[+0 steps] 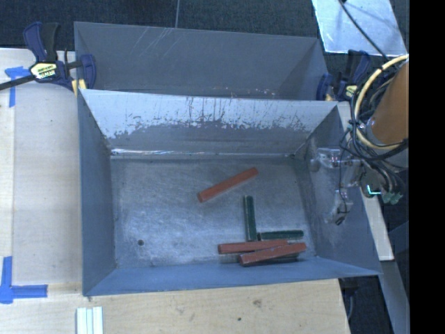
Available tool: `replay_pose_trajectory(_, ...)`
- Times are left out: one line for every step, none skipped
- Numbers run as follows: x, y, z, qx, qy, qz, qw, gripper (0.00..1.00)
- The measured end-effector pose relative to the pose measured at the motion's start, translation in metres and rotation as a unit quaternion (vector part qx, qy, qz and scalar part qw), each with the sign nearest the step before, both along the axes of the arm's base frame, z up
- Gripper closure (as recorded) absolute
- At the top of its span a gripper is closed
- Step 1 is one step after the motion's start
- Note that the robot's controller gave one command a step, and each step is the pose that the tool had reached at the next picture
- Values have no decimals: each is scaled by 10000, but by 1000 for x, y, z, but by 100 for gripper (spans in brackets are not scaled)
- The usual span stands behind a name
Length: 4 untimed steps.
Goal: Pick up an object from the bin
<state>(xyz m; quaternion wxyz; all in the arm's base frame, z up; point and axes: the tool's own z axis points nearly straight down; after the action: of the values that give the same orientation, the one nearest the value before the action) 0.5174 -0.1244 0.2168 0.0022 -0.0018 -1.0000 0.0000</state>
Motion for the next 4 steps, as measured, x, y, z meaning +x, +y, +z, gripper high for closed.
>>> replay_pose_trajectory(-20,10,-99,6,6,119,9999,0)
replay_pose_trajectory(-25,34,-147,-8,-3,3,10000,0)
replay_pose_trajectory(-19,33,-140,-23,-126,-5,9999,100)
replay_pose_trajectory(-12,41,-15,-10,-85,-116,9999,100)
